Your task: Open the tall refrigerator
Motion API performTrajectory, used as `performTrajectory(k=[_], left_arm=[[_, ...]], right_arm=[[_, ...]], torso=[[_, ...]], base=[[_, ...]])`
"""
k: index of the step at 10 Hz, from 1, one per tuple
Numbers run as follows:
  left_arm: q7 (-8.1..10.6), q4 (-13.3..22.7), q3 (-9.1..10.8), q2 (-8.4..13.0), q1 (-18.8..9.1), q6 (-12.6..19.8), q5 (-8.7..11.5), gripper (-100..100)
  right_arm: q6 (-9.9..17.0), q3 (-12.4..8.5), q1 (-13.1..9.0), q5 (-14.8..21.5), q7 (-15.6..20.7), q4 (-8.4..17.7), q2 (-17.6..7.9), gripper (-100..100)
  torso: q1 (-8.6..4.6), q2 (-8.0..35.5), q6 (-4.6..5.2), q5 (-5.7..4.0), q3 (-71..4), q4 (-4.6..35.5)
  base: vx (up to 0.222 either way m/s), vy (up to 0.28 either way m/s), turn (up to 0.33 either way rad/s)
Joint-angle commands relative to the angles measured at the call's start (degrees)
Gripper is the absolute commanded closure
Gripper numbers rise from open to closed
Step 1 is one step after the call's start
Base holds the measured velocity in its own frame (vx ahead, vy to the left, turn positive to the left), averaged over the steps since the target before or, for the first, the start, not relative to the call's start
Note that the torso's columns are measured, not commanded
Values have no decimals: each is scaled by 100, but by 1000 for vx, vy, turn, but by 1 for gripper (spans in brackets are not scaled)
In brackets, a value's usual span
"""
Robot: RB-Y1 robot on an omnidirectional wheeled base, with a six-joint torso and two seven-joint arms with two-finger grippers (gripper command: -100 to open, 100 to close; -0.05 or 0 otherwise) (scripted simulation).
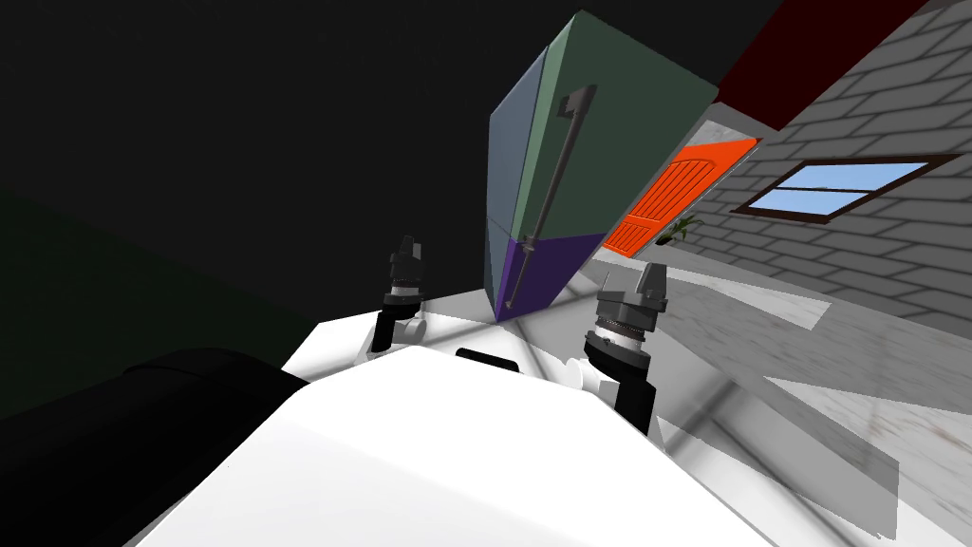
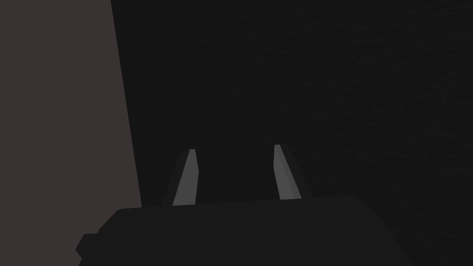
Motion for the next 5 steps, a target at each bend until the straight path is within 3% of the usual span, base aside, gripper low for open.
performTrajectory(k=[1,3,4,5], left_arm=[[0,0,0,0,0,0,0,0],[0,0,0,0,0,0,0,0],[0,0,0,0,0,0,0,0],[0,2,0,0,1,0,0,0]], right_arm=[[0,0,0,0,0,0,0,0],[0,0,0,0,0,0,0,0],[24,-38,19,45,22,12,-184,-100],[48,-76,38,91,44,24,-323,-100]], torso=[[0,424,0,0,-845,423],[0,1270,0,0,-2537,1269],[0,1693,0,0,-3383,1692],[4,1884,0,1,-3778,1880]], base=[[0,0,0],[0,0,0],[15,15,-17],[30,33,-28]])
